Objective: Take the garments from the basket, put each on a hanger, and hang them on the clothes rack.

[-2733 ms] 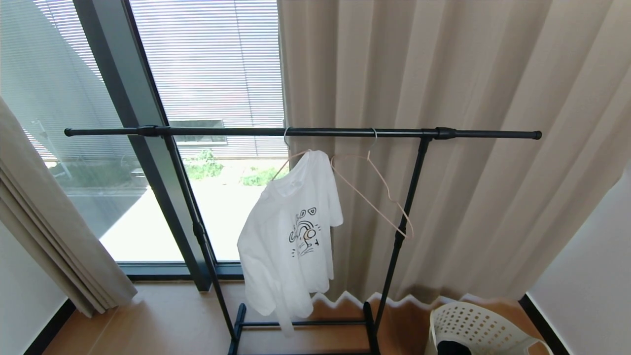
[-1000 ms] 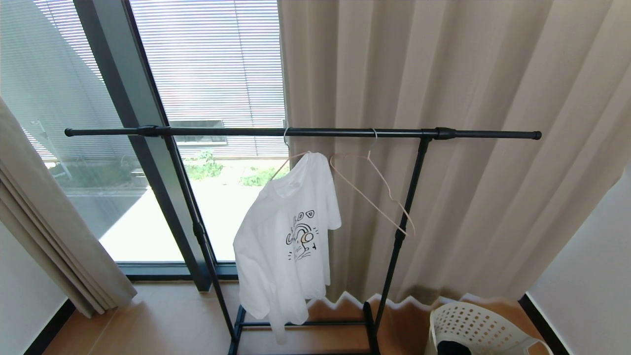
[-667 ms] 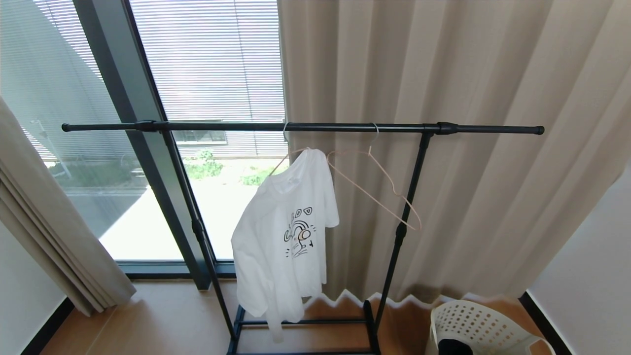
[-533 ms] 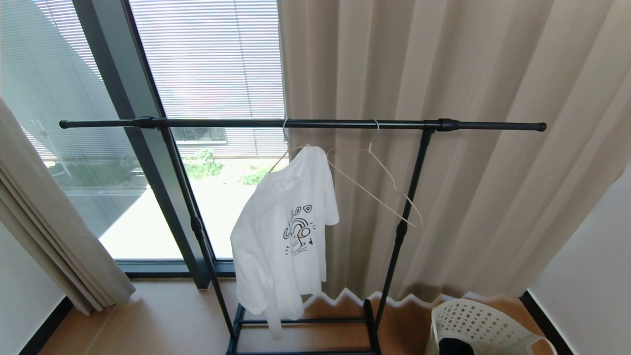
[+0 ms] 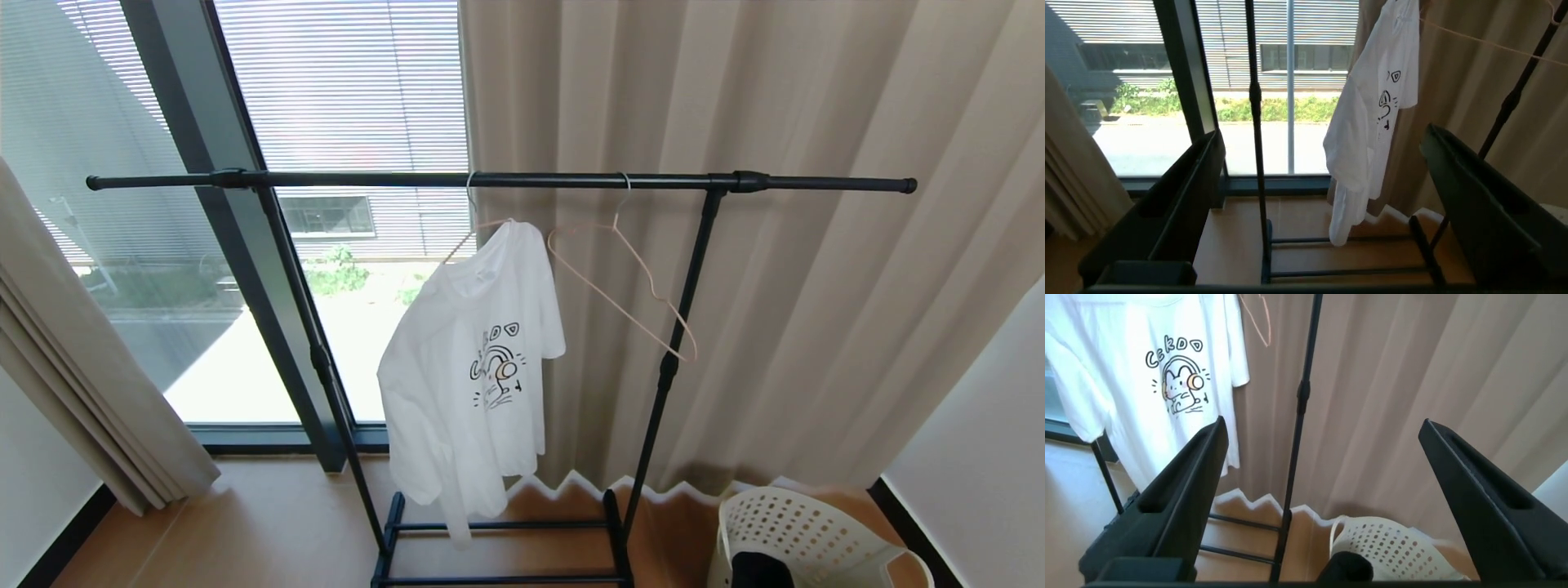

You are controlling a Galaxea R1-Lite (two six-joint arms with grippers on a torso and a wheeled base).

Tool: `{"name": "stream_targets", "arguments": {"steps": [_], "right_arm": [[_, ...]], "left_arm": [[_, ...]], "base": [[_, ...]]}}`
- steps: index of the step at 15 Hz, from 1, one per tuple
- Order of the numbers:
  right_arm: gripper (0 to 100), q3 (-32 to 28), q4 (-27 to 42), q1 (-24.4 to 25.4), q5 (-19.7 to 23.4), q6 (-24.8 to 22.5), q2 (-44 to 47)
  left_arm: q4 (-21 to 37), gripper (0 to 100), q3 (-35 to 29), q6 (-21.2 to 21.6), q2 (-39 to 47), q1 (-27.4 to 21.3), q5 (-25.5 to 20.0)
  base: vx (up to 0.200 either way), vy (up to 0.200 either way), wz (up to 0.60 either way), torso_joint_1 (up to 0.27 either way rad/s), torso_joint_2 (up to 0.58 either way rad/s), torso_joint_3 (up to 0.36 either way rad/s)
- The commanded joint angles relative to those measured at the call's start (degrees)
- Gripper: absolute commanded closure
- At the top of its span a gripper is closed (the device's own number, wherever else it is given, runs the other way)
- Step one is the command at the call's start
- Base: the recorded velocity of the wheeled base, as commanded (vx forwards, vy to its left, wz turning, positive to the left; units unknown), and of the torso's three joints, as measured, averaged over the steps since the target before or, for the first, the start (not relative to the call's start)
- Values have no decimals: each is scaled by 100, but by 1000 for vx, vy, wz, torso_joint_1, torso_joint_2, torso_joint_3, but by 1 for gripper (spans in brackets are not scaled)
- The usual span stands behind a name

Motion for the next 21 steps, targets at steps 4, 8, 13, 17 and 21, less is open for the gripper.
{"name": "stream_targets", "arguments": {"steps": [4,8,13,17,21], "right_arm": [[0,0,-1,7,1,-4,11],[0,0,-1,-2,1,-4,11],[0,0,-1,-2,1,-4,11],[0,0,-1,-2,1,-4,11],[0,0,-1,7,1,5,11]], "left_arm": [[1,0,0,-4,8,1,-2],[1,0,0,-4,8,1,-2],[1,0,0,-13,8,1,-2],[1,0,0,-4,8,1,-2],[1,0,0,-13,8,1,-2]], "base": [[0,0,0,-156,361,215],[0,0,0,-172,403,238],[0,0,0,-215,539,319],[0,0,0,-196,532,331],[0,0,0,-178,511,334]]}}
